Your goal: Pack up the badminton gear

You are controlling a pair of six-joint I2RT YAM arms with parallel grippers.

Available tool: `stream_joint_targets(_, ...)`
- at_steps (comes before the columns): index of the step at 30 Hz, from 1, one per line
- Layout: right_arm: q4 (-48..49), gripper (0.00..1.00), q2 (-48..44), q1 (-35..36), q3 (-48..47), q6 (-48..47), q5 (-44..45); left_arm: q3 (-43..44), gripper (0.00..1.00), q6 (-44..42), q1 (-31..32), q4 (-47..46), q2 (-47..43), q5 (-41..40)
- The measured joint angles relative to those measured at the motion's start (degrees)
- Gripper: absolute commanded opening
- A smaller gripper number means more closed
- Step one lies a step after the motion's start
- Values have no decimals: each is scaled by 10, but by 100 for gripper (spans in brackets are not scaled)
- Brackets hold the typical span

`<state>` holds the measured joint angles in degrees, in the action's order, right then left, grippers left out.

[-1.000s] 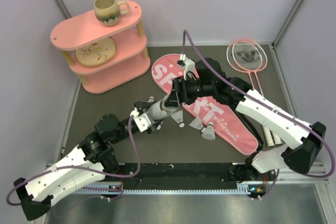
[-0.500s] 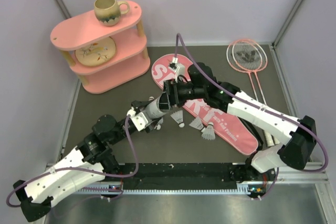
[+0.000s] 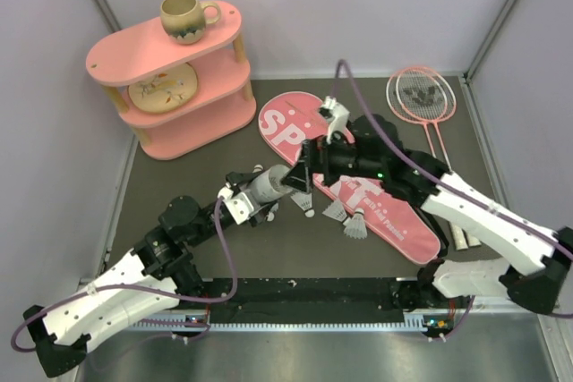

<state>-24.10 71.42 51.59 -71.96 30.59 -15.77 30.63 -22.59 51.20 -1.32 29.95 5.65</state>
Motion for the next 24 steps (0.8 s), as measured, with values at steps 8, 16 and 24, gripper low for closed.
stream_joint_targets(8,-5,99,-177,-12,52,3,144,0,21,-1,1,-9,6,-21)
stream_joint_targets(16,-63,99,-91,-43,100,51,248,-1,22,-1,1,-17,-3,-97)
stream_joint_targets(24,-181,92,85,-90,87,164,287,-1,22,-3,1,-17,-10,-137)
